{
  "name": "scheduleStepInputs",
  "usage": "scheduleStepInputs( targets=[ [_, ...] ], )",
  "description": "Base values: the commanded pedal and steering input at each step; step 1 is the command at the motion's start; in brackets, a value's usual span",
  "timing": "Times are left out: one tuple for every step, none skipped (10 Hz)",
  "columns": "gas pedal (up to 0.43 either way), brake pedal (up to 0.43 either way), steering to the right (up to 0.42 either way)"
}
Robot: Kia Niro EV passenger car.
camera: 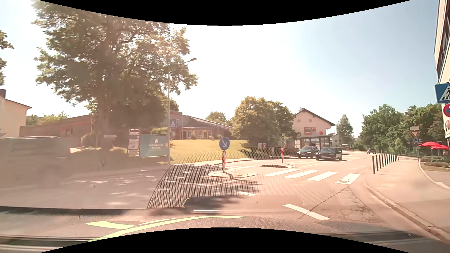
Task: Follow the waypoints while adhering to traffic rules and regulations
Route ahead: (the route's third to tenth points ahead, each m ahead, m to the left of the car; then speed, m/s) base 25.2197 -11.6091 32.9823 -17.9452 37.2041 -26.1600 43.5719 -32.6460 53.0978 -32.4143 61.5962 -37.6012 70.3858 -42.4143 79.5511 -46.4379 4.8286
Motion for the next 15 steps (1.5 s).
scheduleStepInputs(
  targets=[
    [0.067, 0.0, 0.27],
    [0.079, 0.0, 0.266],
    [0.079, 0.0, 0.262],
    [0.079, 0.0, 0.26],
    [0.079, 0.0, 0.256],
    [0.087, 0.0, 0.249],
    [0.087, 0.0, 0.244],
    [0.098, 0.0, 0.238],
    [0.098, 0.0, 0.232],
    [0.098, 0.0, 0.223],
    [0.098, 0.0, 0.213],
    [0.098, 0.0, 0.198],
    [0.11, 0.0, 0.188],
    [0.118, 0.0, 0.18],
    [0.118, 0.0, 0.174]
  ],
)
